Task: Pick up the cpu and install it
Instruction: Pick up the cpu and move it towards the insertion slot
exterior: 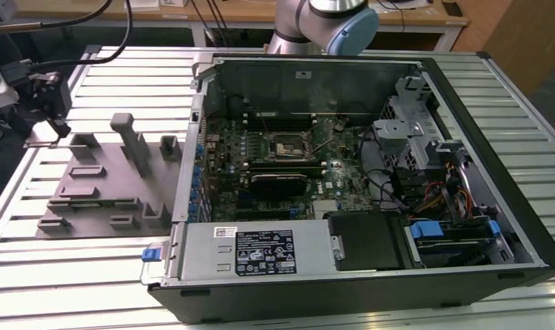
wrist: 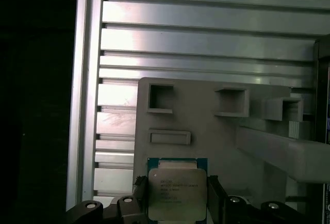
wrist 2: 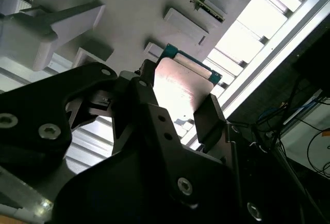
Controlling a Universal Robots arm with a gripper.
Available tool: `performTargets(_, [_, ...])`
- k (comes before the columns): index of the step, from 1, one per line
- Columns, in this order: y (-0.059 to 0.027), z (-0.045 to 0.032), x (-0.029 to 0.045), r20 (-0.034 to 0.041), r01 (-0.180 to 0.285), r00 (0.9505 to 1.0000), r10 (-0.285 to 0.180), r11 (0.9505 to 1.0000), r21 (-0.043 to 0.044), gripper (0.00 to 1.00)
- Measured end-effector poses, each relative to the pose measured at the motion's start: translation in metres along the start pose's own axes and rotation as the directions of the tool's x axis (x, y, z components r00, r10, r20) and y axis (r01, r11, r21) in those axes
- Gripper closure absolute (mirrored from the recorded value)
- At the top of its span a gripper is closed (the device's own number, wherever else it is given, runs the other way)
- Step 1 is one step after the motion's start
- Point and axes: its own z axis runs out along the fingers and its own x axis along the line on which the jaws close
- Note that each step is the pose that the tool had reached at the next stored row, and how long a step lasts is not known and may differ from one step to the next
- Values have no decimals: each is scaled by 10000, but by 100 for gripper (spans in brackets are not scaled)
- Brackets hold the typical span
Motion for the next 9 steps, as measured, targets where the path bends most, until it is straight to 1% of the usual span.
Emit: performTargets(9, [5, -175, -5, 22, 1, 10000, -1, 10000, 0, 45])
